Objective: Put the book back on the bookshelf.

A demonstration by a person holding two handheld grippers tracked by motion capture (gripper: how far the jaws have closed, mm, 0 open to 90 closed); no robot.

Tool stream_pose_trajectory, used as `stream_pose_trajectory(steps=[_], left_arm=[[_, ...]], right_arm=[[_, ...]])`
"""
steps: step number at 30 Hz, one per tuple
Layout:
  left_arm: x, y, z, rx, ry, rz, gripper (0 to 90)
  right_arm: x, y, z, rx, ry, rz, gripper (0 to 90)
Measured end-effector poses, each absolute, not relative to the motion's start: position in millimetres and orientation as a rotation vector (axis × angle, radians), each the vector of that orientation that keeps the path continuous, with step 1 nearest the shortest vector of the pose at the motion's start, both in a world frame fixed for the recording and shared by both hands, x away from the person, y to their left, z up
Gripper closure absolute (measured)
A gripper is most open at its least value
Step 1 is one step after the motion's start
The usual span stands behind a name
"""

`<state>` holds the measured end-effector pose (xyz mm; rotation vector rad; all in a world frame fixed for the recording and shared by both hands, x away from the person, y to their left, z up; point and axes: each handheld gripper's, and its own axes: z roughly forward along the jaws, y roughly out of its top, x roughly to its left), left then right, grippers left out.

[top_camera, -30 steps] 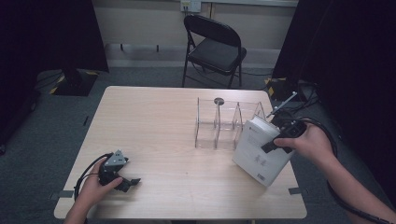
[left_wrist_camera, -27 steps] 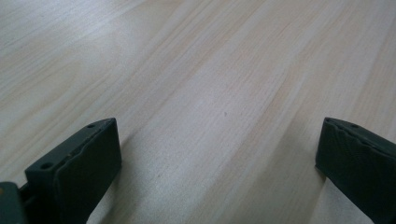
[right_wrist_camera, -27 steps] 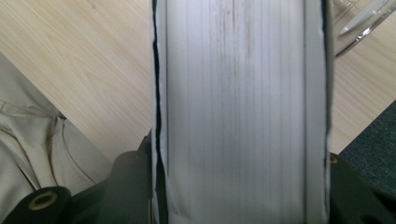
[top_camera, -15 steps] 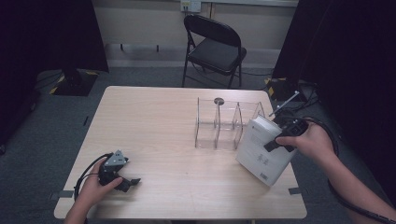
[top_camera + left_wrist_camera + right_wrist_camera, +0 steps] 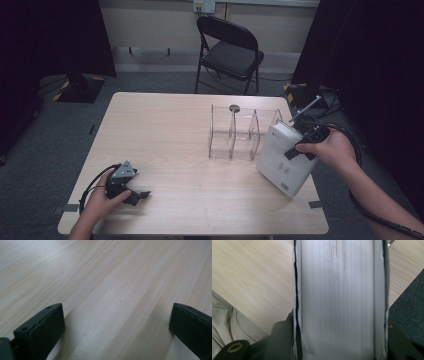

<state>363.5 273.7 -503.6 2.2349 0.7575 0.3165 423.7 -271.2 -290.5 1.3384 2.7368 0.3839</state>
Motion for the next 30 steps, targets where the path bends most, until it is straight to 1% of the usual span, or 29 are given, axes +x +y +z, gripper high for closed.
stream_pose_trajectory(steps=[30], left_arm=[[363.5,273.8,-503.3,2.236,0.758,0.314,0.0]], right_arm=[[443.2,-265.0,-284.8,1.479,2.629,0.388,52.5]])
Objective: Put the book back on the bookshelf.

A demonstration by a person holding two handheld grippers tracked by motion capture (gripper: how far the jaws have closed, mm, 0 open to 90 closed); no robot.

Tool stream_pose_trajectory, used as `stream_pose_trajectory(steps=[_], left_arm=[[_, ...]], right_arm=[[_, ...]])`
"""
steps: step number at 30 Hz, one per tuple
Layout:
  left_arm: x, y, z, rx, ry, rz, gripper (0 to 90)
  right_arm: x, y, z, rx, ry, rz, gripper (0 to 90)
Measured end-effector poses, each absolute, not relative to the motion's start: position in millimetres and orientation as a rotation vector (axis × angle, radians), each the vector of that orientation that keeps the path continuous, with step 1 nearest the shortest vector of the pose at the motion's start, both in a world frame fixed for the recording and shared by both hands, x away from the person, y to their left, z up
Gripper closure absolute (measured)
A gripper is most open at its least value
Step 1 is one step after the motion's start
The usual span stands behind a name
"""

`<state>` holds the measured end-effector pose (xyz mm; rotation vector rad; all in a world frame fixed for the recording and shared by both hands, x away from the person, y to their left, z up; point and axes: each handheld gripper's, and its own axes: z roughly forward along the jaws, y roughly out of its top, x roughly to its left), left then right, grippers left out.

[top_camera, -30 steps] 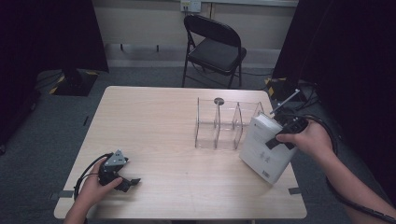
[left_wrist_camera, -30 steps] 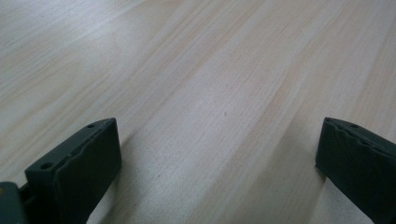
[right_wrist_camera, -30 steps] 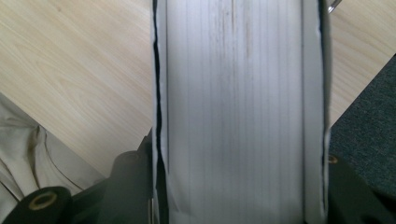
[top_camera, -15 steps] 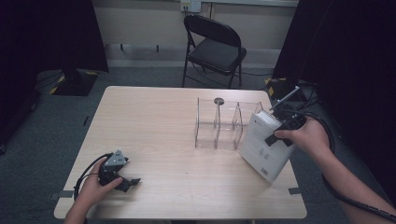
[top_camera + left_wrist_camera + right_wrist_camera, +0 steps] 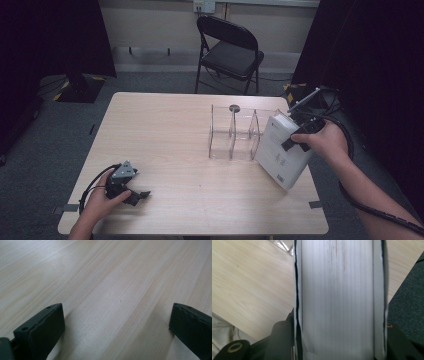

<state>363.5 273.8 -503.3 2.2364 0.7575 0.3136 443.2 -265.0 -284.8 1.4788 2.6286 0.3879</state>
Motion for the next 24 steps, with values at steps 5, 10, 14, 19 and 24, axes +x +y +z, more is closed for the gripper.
stream_pose_trajectory(steps=[5,10,14,19,24], left_arm=[[363.7,274.0,-503.2,2.239,0.755,0.316,0.0],[363.5,273.9,-503.3,2.238,0.757,0.314,0.0],[363.7,274.1,-503.1,2.241,0.754,0.319,0.0],[363.6,274.0,-503.2,2.240,0.755,0.318,0.0],[363.5,273.9,-503.3,2.237,0.757,0.313,0.0]], right_arm=[[446.8,-264.5,-283.2,1.488,2.620,0.387,52.5],[449.4,-265.1,-282.0,1.525,2.614,0.400,52.5],[453.0,-264.6,-281.9,1.536,2.611,0.396,52.5],[456.3,-264.0,-281.2,1.559,2.599,0.399,52.5],[459.5,-263.8,-280.2,1.576,2.577,0.407,52.5]])
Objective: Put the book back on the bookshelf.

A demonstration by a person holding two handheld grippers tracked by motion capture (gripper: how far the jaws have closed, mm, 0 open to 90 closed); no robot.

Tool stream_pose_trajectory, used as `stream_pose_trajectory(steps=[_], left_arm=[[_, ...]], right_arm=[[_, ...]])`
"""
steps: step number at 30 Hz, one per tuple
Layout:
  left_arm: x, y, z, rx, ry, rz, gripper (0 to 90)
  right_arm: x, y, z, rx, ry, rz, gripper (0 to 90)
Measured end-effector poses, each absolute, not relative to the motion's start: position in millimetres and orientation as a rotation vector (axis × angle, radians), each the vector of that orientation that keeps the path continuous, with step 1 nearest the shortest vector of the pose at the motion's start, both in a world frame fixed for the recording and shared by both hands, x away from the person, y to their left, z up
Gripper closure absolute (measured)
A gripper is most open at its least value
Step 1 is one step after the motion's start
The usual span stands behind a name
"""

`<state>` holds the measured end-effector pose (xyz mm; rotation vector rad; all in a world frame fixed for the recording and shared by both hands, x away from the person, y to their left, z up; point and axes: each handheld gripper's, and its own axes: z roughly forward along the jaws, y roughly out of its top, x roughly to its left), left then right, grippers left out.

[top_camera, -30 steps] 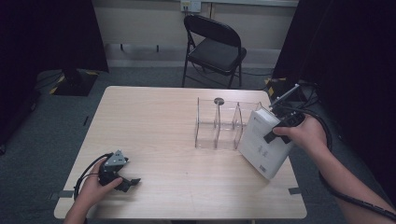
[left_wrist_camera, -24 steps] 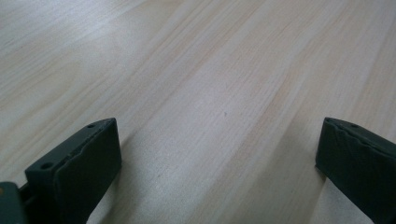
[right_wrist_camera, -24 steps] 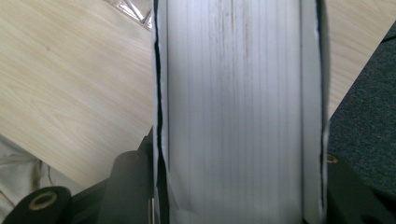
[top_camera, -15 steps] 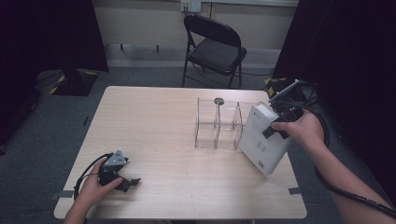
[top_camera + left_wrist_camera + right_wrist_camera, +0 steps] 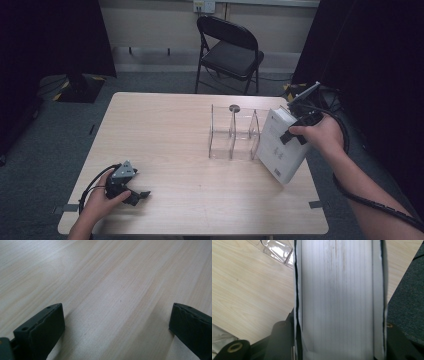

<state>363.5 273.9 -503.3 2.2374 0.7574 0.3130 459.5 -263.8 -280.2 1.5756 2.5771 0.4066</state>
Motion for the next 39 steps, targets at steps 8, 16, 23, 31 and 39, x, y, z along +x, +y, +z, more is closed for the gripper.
stream_pose_trajectory(steps=[8,16,23,31,39], left_arm=[[363.6,273.9,-503.3,2.239,0.756,0.314,0.0],[363.7,274.1,-503.1,2.241,0.754,0.319,0.0],[363.5,273.9,-503.3,2.238,0.757,0.314,0.0],[363.7,274.1,-503.1,2.240,0.755,0.319,0.0],[363.7,274.0,-503.2,2.240,0.754,0.316,0.0]], right_arm=[[465.7,-261.5,-281.2,1.594,2.571,0.399,52.5],[470.9,-260.7,-281.6,1.620,2.554,0.399,52.4],[475.9,-259.4,-282.6,1.630,2.548,0.398,52.4],[482.6,-257.6,-285.6,1.641,2.540,0.389,52.4],[487.6,-257.6,-286.5,1.646,2.533,0.393,52.4]])
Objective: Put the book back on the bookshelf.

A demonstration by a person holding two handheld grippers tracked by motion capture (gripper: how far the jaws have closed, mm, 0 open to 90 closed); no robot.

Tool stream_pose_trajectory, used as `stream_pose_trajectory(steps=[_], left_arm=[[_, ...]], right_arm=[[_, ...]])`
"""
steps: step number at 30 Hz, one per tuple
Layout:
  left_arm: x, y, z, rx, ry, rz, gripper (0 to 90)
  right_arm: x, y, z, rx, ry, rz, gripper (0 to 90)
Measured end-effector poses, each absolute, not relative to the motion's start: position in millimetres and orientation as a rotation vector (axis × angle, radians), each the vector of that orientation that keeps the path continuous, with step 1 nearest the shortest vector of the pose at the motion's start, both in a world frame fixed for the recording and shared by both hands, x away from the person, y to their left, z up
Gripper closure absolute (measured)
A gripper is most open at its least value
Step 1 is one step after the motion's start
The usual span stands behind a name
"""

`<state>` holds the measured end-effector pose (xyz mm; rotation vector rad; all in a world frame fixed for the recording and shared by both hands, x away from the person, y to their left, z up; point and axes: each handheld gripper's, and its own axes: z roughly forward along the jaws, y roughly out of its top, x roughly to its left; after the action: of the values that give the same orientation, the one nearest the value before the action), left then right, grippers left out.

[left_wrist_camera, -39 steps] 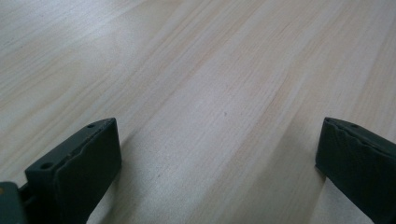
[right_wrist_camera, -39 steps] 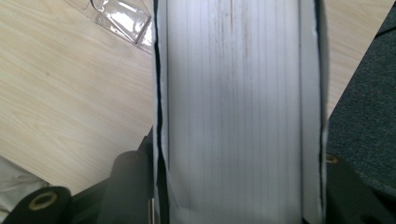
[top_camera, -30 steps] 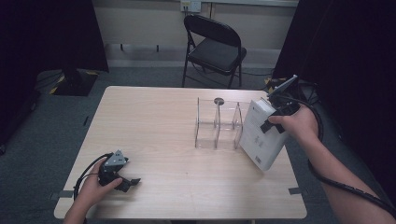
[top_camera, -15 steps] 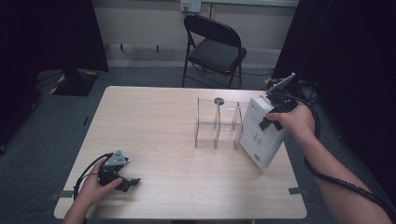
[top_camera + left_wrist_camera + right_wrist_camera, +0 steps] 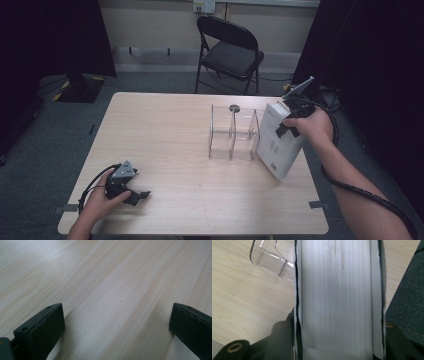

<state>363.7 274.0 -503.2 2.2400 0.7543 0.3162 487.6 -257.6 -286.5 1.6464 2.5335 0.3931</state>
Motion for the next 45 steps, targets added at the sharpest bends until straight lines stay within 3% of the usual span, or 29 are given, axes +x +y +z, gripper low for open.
stream_pose_trajectory(steps=[45], left_arm=[[363.7,274.0,-503.2,2.240,0.754,0.316,0.0]], right_arm=[[510.5,-253.4,-281.3,1.784,2.432,0.428,52.4]])
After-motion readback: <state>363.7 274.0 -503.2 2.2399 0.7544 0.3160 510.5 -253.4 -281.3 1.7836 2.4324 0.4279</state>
